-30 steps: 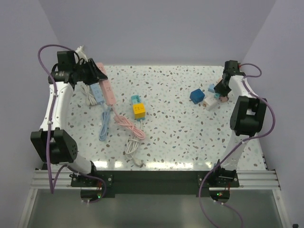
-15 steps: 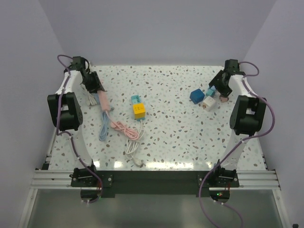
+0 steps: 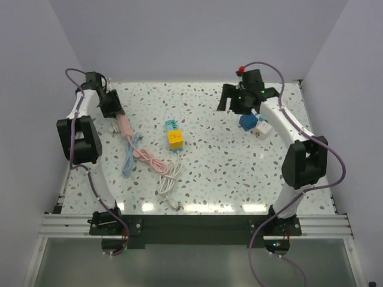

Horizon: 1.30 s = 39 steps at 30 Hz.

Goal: Pull the plug off the socket

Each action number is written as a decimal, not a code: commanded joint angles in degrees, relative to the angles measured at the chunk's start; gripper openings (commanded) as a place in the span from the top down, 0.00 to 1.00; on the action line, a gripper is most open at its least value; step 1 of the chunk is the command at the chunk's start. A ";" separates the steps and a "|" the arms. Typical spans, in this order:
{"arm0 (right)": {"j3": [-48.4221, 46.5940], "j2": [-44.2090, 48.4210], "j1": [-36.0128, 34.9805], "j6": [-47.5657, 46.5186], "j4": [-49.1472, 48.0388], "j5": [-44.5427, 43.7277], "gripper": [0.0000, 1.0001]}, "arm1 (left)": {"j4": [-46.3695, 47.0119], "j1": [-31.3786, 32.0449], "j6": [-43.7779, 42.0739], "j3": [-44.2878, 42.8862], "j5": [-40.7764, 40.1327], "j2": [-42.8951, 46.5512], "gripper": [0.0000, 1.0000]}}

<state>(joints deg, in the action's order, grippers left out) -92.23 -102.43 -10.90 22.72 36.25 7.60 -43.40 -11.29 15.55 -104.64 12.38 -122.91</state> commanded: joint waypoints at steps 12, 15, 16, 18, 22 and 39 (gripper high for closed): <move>-12.35 -10.67 -29.69 -8.22 5.93 -2.83 0.07 | 11.99 -0.49 1.32 16.01 7.56 14.26 0.00; -15.26 -14.63 -33.21 -8.22 6.38 -8.35 0.03 | 15.87 0.13 3.52 22.87 10.11 21.73 0.00; -15.61 -15.25 -33.92 -8.13 6.20 -9.60 0.02 | 16.32 0.30 4.48 24.29 10.38 25.32 0.00; -17.02 -17.27 -36.02 -7.26 5.94 -12.94 0.01 | 18.42 0.74 5.19 28.67 11.43 30.42 0.00; -21.15 -21.40 -37.53 -6.55 6.99 -18.58 0.01 | 18.88 1.36 6.59 33.79 12.23 36.76 0.00; -8.79 -14.23 -30.52 1.88 -1.42 -1.86 1.00 | 31.17 14.80 16.07 48.91 18.46 41.79 0.00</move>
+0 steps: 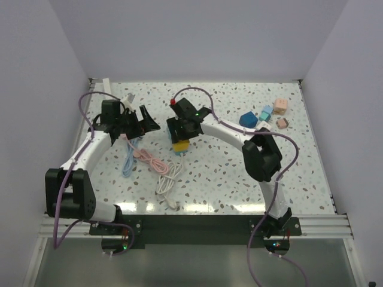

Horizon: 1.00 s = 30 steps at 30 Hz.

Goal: Pull the plug off the socket

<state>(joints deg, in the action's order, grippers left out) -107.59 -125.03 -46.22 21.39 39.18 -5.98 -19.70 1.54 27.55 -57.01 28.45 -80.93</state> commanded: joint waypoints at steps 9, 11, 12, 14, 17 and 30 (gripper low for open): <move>27.07 24.56 11.50 1.28 -17.37 25.31 1.00 | 18.83 10.31 13.66 1.65 1.97 -7.65 0.00; 30.50 26.41 11.59 2.86 -20.00 25.49 1.00 | 21.54 13.39 14.81 -0.02 0.12 -10.46 0.00; 31.64 28.33 11.67 3.48 -21.06 25.58 1.00 | 21.90 14.18 15.94 -0.46 -0.75 -11.26 0.00; 34.81 30.10 11.68 4.97 -23.00 26.19 1.00 | 24.25 16.12 17.35 -1.08 -2.78 -12.76 0.00; 36.84 32.74 11.68 5.68 -24.15 26.46 1.00 | 27.16 17.18 20.87 -1.69 -3.66 -16.18 0.00; 38.95 38.64 11.67 7.35 -26.35 26.72 1.00 | 30.95 21.66 26.32 -1.70 -9.99 -18.39 0.00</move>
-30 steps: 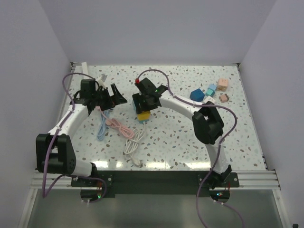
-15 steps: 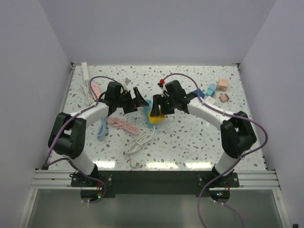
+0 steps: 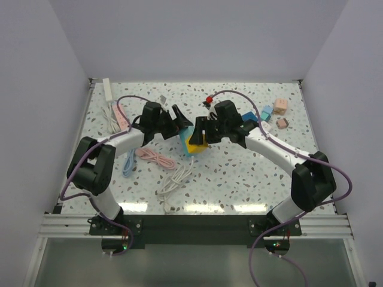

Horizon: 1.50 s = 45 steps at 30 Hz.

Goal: Pull the plug off the socket

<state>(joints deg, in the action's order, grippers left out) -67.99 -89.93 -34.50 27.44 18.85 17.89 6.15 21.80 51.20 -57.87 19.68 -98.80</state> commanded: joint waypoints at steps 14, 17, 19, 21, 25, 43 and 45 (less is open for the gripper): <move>1.63 7.22 0.05 2.35 -10.06 -3.39 1.00 | 12.13 5.18 6.89 1.44 3.96 -1.83 0.79; 1.72 7.58 0.66 3.14 -10.06 -3.13 1.00 | 12.92 5.18 6.28 2.40 4.49 -2.01 0.95; 1.45 7.84 1.19 3.41 -9.80 -2.60 1.00 | 14.32 5.09 5.76 3.02 5.01 -2.18 0.98; 0.67 8.54 1.71 3.32 -8.14 -1.38 1.00 | 13.63 4.74 3.39 2.85 4.06 -2.36 1.00; -1.53 11.00 4.61 0.52 -1.38 1.52 1.00 | 10.99 2.64 -1.44 2.32 3.00 -3.85 1.00; -5.75 12.34 13.84 -4.78 22.46 -25.14 1.00 | 6.94 -2.82 -8.05 -4.36 9.32 -1.85 1.00; -6.71 9.26 15.86 -2.84 22.37 -30.35 1.00 | 6.94 -2.82 -8.04 -4.45 10.46 -0.34 1.00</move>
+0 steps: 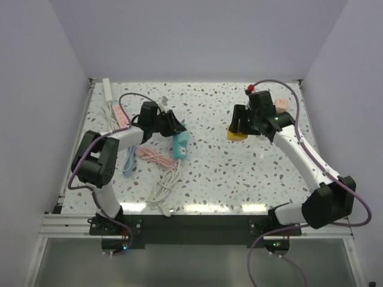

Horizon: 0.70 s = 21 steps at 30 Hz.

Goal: Pull the plug off the socket

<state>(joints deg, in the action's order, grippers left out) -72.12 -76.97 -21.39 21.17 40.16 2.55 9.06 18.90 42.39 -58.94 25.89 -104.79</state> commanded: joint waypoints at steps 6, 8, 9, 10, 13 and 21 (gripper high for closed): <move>-10.13 -17.06 14.07 11.08 1.23 -25.12 1.00 | 3.07 0.18 -0.29 -2.41 7.07 10.22 1.00; -12.86 -20.05 16.10 11.88 2.29 -26.27 1.00 | 3.33 0.18 -0.47 -1.27 7.51 11.80 1.00; -15.22 -23.63 17.94 11.70 2.20 -26.19 1.00 | 3.33 0.18 -0.55 -0.66 8.03 12.24 1.00; -16.55 -25.41 18.92 12.05 2.20 -25.93 1.00 | 3.33 0.18 -0.56 -0.30 8.30 12.77 1.00; -22.09 -31.48 22.78 14.41 3.25 -24.79 1.00 | 3.42 0.18 -0.47 0.84 8.65 13.91 1.00; -35.69 -43.34 27.45 18.12 4.91 -23.38 1.00 | 2.28 0.62 -1.17 1.19 8.56 13.83 1.00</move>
<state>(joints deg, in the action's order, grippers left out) -100.42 -115.98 5.43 36.47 42.41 -19.86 9.52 19.05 42.17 -57.41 32.32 -92.66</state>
